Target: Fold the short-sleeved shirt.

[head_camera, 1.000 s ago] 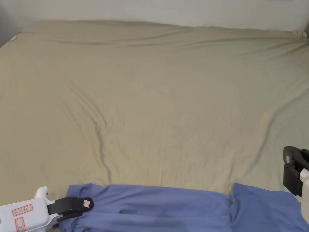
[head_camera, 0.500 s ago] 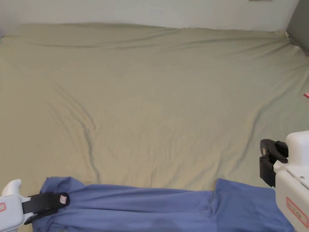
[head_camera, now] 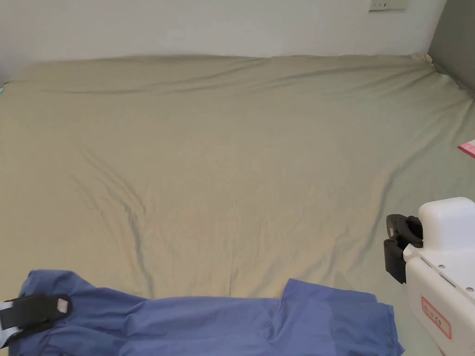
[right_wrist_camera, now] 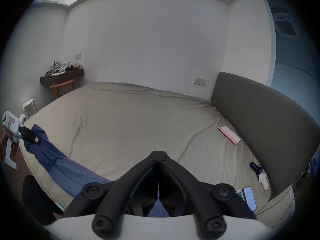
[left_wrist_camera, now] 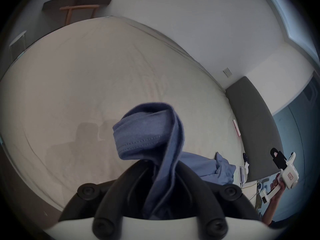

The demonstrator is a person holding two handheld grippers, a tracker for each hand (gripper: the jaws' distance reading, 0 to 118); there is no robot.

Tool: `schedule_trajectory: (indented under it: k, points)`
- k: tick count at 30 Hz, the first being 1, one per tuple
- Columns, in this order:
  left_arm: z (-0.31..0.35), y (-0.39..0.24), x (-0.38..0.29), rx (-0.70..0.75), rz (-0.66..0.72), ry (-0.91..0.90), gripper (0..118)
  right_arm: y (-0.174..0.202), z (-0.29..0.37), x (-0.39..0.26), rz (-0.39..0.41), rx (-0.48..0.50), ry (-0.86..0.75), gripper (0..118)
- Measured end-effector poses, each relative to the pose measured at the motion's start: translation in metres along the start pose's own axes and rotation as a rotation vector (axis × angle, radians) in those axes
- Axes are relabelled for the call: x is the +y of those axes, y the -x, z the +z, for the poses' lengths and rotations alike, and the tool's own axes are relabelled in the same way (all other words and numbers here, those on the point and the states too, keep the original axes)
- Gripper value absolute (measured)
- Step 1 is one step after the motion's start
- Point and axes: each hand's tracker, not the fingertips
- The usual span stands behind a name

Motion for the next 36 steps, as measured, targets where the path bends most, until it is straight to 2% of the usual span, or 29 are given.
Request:
schedule_trajectory:
  k: [7,13,18,19,20,22,23,24,27,28,29,30,31,32,33,36]
  points:
    - [-0.058,-0.078,-0.015,-0.064,-0.068,0.126,9,-0.013,0.014,-0.004,-0.002,-0.009,-0.017,3]
    - [-0.132,-0.119,-0.052,0.032,-0.163,0.259,9,-0.03,0.022,-0.013,-0.024,-0.028,-0.019,3]
    - [-0.178,-0.133,-0.077,0.078,-0.141,0.308,9,-0.043,0.023,-0.019,-0.044,-0.04,-0.011,3]
    - [-0.184,-0.134,-0.081,0.08,-0.134,0.308,13,-0.045,0.023,-0.019,-0.048,-0.041,-0.01,3]
    - [-0.187,-0.134,-0.083,0.065,-0.119,0.313,23,-0.046,0.023,-0.02,-0.052,-0.041,-0.008,3]
    - [-0.187,-0.137,-0.084,-0.083,-0.024,0.325,76,-0.048,0.021,-0.02,-0.052,-0.04,-0.001,3]
    - [-0.184,-0.137,-0.082,-0.151,0.024,0.33,97,-0.049,0.02,-0.02,-0.051,-0.04,0.001,3]
    - [-0.179,-0.137,-0.078,-0.198,0.06,0.326,111,-0.049,0.02,-0.02,-0.049,-0.042,0.001,3]
    - [-0.153,-0.134,-0.061,-0.282,0.101,0.243,108,-0.051,0.02,-0.019,-0.049,-0.043,-0.002,3]
    - [-0.142,-0.129,-0.055,-0.287,0.096,0.202,101,-0.051,0.02,-0.018,-0.051,-0.042,-0.004,3]
    - [-0.132,-0.124,-0.049,-0.255,0.066,0.16,85,-0.051,0.02,-0.018,-0.053,-0.039,-0.007,3]
    - [-0.122,-0.124,-0.045,-0.221,0.041,0.126,49,-0.05,0.02,-0.017,-0.054,-0.037,-0.009,3]
    - [-0.115,-0.12,-0.043,-0.159,-0.003,0.086,18,-0.049,0.021,-0.017,-0.053,-0.037,-0.012,3]
    - [-0.111,-0.117,-0.043,-0.112,-0.042,0.054,0,-0.048,0.021,-0.016,-0.052,-0.037,-0.013,3]
    - [-0.109,-0.112,-0.045,-0.056,-0.092,0.009,0,-0.046,0.021,-0.016,-0.05,-0.035,-0.013,3]
    - [-0.115,-0.117,-0.06,0.035,-0.242,0.023,0,-0.041,0.022,-0.016,-0.046,-0.029,-0.01,3]
